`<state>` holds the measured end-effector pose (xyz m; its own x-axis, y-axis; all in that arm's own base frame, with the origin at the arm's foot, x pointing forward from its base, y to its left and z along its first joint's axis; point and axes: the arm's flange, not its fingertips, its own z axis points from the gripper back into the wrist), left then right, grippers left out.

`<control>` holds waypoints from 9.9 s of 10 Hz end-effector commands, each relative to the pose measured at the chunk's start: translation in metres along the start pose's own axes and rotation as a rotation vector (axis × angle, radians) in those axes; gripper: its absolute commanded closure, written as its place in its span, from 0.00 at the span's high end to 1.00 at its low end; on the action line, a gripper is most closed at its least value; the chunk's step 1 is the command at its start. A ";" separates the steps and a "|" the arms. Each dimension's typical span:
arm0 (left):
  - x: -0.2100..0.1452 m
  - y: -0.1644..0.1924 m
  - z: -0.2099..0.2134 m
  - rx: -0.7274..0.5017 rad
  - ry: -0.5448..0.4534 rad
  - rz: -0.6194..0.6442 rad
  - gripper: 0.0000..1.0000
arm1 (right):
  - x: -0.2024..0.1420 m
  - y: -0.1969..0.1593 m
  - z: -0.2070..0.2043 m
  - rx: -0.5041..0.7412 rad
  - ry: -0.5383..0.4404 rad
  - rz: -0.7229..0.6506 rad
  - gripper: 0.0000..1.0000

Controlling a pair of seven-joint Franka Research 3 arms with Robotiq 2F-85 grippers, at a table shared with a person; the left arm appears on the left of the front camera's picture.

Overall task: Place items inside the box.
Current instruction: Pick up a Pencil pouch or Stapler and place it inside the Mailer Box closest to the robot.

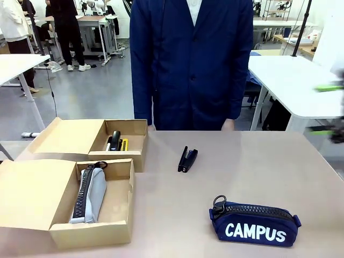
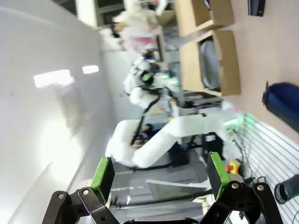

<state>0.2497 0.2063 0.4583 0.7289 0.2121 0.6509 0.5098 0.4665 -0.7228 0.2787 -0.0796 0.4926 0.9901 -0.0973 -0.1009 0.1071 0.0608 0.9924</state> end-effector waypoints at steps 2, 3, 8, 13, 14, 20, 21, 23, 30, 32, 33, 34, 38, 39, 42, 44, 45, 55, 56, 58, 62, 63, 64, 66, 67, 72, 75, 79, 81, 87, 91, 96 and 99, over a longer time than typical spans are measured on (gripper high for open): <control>0.000 -0.001 -0.001 -0.016 -0.018 -0.021 1.00 | -0.054 -0.085 0.071 0.039 -0.191 -0.072 1.00; 0.000 -0.001 -0.001 -0.016 -0.018 -0.021 1.00 | -0.030 -0.026 0.056 0.073 -0.039 -0.026 1.00; 0.000 -0.001 -0.001 -0.016 -0.018 -0.021 1.00 | -0.030 -0.026 0.056 0.073 -0.039 -0.026 1.00; 0.000 -0.001 -0.001 -0.016 -0.018 -0.021 1.00 | -0.030 -0.026 0.056 0.073 -0.039 -0.026 1.00; 0.000 -0.001 -0.001 -0.016 -0.018 -0.021 1.00 | -0.030 -0.026 0.056 0.073 -0.039 -0.026 1.00; 0.000 -0.001 -0.001 -0.016 -0.018 -0.021 1.00 | 0.009 -0.009 0.013 -0.074 -0.001 -0.014 1.00; 0.000 -0.001 -0.001 -0.016 -0.018 -0.021 1.00 | 0.024 0.001 0.007 -0.131 0.031 -0.025 1.00; 0.000 -0.001 -0.001 -0.016 -0.018 -0.021 1.00 | 0.017 -0.007 0.075 -0.070 -0.075 -0.014 1.00; 0.000 -0.001 -0.001 -0.016 -0.018 -0.021 1.00 | -0.008 -0.039 0.116 -0.112 -0.243 0.018 1.00; 0.000 -0.001 -0.001 -0.016 -0.018 -0.021 1.00 | -0.003 -0.036 0.109 -0.138 -0.247 0.004 1.00; 0.000 -0.001 -0.001 -0.016 -0.018 -0.021 1.00 | 0.002 -0.033 0.101 -0.164 -0.232 -0.008 1.00; 0.000 -0.001 -0.001 -0.016 -0.018 -0.021 1.00 | 0.009 -0.027 0.086 -0.196 -0.233 -0.028 1.00; 0.000 -0.001 -0.001 -0.016 -0.018 -0.021 1.00 | 0.063 0.011 -0.069 -0.446 -0.134 -0.154 1.00; 0.000 -0.001 -0.001 -0.016 -0.018 -0.021 1.00 | 0.079 0.011 -0.117 -0.517 -0.114 -0.208 1.00; 0.000 -0.001 -0.001 -0.016 -0.018 -0.021 1.00 | 0.097 -0.016 -0.244 -0.713 -0.031 -0.236 1.00; 0.000 -0.001 -0.001 -0.016 -0.018 -0.021 1.00 | 0.068 -0.003 -0.194 -0.589 -0.042 -0.221 1.00; 0.000 -0.001 -0.001 -0.016 -0.018 -0.021 1.00 | 0.068 -0.003 -0.194 -0.589 -0.042 -0.221 1.00; 0.000 -0.001 -0.001 -0.016 -0.018 -0.021 1.00 | 0.186 -0.072 -0.413 -1.192 -0.356 -0.342 1.00; 0.000 -0.001 -0.001 -0.016 -0.018 -0.021 1.00 | 0.196 -0.083 -0.423 -1.221 -0.363 -0.341 1.00; 0.000 -0.001 -0.001 -0.016 -0.018 -0.021 1.00 | 0.212 -0.099 -0.436 -1.224 -0.389 -0.324 1.00; 0.000 -0.001 -0.001 -0.016 -0.018 -0.021 1.00 | 0.227 -0.120 -0.455 -1.270 -0.397 -0.302 1.00; 0.000 -0.001 -0.001 -0.016 -0.018 -0.021 1.00 | 0.228 -0.123 -0.455 -1.289 -0.407 -0.300 1.00; 0.000 -0.001 -0.001 -0.016 -0.018 -0.021 1.00 | 0.228 -0.126 -0.455 -1.299 -0.416 -0.291 1.00; 0.000 -0.001 -0.001 -0.016 -0.018 -0.021 1.00 | 0.230 -0.135 -0.456 -1.330 -0.429 -0.275 0.40; 0.000 -0.001 -0.001 -0.016 -0.018 -0.021 1.00 | 0.230 -0.136 -0.455 -1.326 -0.434 -0.272 0.00; 0.000 -0.001 -0.001 -0.016 -0.018 -0.021 1.00 | 0.229 -0.134 -0.449 -1.320 -0.431 -0.272 0.00; 0.000 -0.001 -0.001 -0.016 -0.018 -0.021 1.00 | 0.222 -0.125 -0.441 -1.313 -0.377 -0.269 0.00; 0.000 -0.001 -0.001 -0.016 -0.018 -0.021 1.00 | 0.140 -0.051 -0.369 -1.292 -0.014 -0.242 0.00; 0.000 -0.001 -0.001 -0.016 -0.018 -0.021 1.00 | 0.091 -0.032 -0.346 -1.322 0.058 -0.206 0.00; 0.000 -0.001 -0.001 -0.016 -0.018 -0.021 1.00 | -0.043 0.008 -0.309 -0.880 0.275 -0.162 0.00; 0.000 -0.001 -0.001 -0.016 -0.018 -0.021 1.00 | -0.035 0.016 -0.306 -0.970 0.326 -0.137 0.00; 0.000 -0.001 -0.001 -0.016 -0.018 -0.021 1.00 | -0.023 0.008 -0.325 -0.924 0.250 -0.064 0.42; 0.000 -0.001 -0.001 -0.016 -0.018 -0.021 1.00 | -0.014 0.009 -0.335 -0.920 0.298 -0.039 0.42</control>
<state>0.2505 0.2058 0.4580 0.7304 0.2089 0.6503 0.5100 0.4666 -0.7227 0.2894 0.2515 0.4798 0.9538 0.0956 -0.2847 0.0731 0.8456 0.5289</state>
